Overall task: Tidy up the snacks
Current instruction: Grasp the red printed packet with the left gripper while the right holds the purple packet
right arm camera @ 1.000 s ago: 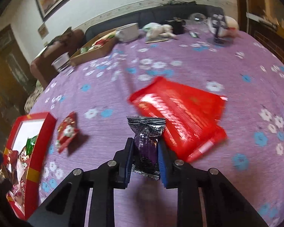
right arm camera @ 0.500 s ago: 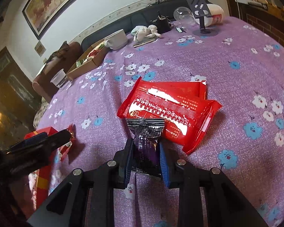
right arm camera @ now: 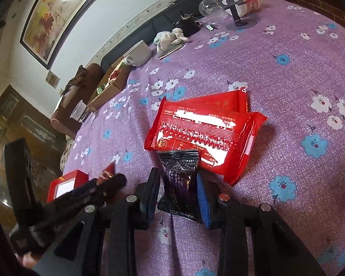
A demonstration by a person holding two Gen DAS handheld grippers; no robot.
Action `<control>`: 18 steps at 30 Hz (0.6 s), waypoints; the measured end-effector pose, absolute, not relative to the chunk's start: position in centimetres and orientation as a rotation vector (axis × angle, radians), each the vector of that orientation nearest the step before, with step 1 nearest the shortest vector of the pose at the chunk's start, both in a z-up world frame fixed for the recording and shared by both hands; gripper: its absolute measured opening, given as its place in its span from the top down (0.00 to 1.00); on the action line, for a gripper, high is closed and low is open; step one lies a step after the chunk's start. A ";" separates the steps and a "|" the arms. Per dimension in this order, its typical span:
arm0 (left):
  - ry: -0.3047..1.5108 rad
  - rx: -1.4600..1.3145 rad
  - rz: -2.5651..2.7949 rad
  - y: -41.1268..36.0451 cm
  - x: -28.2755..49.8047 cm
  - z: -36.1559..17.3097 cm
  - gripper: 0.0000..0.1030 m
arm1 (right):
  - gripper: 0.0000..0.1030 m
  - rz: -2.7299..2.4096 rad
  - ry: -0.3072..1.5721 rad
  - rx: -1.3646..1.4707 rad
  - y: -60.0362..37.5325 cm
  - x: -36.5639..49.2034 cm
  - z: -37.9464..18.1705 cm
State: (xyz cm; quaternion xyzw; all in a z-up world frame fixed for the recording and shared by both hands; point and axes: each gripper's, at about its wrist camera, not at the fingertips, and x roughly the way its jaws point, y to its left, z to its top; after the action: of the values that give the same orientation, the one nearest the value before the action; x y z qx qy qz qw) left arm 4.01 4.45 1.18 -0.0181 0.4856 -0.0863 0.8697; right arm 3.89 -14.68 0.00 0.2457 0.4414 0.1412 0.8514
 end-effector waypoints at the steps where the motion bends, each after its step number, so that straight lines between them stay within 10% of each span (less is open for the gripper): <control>1: 1.013 -0.020 -0.224 3.7 3.4 1.2 0.19 | 0.68 0.301 0.930 0.523 -14.8 3.9 0.0; 18: 0.995 -0.132 -0.189 6.1 0.4 4.3 0.18 | 0.64 0.372 0.947 0.739 -17.0 4.6 -1.3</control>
State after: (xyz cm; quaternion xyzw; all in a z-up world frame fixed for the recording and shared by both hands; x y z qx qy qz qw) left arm 0.44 6.12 4.34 -0.0633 0.4761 -0.0904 0.8724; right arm 4.61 -16.98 -1.26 0.3458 0.4429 0.1741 0.8086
